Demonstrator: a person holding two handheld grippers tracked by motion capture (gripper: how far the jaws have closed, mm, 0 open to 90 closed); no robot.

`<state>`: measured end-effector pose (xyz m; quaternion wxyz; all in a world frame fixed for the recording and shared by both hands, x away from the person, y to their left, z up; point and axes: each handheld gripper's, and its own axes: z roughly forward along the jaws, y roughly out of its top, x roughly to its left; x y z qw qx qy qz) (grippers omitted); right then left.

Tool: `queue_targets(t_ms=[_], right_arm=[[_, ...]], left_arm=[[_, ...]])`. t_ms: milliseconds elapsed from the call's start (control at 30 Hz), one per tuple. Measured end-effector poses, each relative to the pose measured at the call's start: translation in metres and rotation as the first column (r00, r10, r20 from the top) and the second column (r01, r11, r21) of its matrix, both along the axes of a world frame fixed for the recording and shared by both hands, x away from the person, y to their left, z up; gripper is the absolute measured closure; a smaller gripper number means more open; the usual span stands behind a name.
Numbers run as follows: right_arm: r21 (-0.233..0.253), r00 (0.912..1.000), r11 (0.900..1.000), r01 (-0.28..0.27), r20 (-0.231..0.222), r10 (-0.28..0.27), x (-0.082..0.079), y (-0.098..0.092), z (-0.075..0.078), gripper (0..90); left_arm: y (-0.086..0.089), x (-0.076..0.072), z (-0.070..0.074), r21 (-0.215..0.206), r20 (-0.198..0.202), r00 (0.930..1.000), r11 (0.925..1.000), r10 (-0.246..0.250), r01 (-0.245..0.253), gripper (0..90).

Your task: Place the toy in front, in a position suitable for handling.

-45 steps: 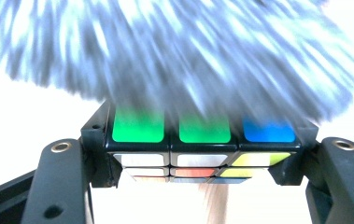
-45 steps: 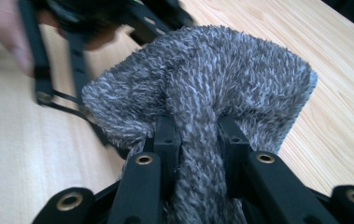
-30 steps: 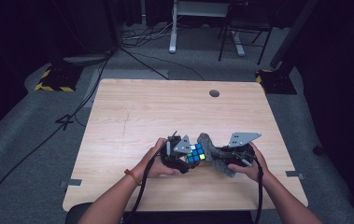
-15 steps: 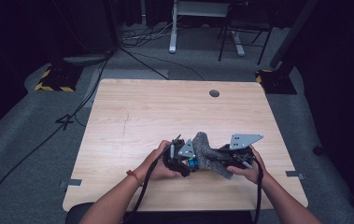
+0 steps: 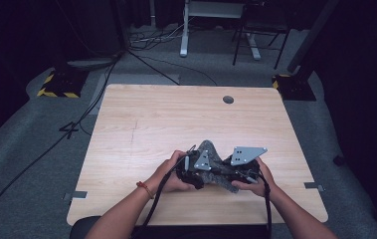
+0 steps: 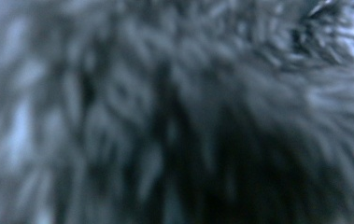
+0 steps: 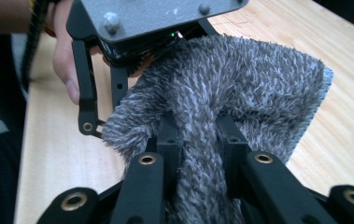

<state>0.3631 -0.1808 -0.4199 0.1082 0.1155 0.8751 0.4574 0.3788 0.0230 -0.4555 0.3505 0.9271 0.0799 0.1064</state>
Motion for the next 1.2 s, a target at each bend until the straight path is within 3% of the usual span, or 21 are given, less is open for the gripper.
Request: queue_targets(t_ms=[233, 367, 633, 767, 933, 1100, 1200], right_arm=[[-0.002, 0.9972, 0.997, 0.074, -0.007, -0.074, 0.009, -0.019, -0.001, 76.1], [-0.003, 0.9964, 0.996, 0.084, -0.013, -0.084, 0.010, -0.025, -0.003, 76.1], [0.006, 0.9992, 0.999, 0.040, 0.000, -0.040, 0.003, -0.004, 0.000, 76.1], [0.001, 0.9977, 0.998, 0.062, 0.026, -0.062, 0.004, -0.002, 0.000, 76.2], [-0.019, 0.9907, 0.991, 0.131, 0.041, -0.130, 0.012, -0.016, -0.003, 76.1], [-0.020, 0.9894, 0.989, 0.145, 0.012, -0.145, 0.015, -0.031, -0.006, 76.1], [-0.046, 0.9914, 0.990, 0.131, -0.001, -0.131, 0.012, -0.035, -0.010, 76.2]], left_arm=[[0.004, 0.000, 0.004, -0.014, -0.010, 0.9999, 0.9999, 0.006, -0.006, 33.7], [0.004, -0.001, 0.003, -0.019, -0.017, 0.9998, 0.9998, 0.008, -0.008, 33.7], [-0.004, 0.000, -0.003, -0.018, -0.035, 0.9992, 0.9997, 0.018, -0.019, 33.7], [-0.002, -0.001, 0.000, -0.017, -0.027, 0.9992, 0.9994, 0.030, -0.030, 33.7], [0.000, -0.003, 0.003, -0.012, -0.017, 0.9994, 0.9994, 0.031, -0.032, 33.7], [0.002, -0.005, 0.008, -0.011, 0.014, 0.9994, 0.9995, 0.031, -0.031, 33.7], [0.005, -0.005, 0.010, -0.024, 0.002, 0.9994, 0.9991, 0.036, -0.036, 33.7]])
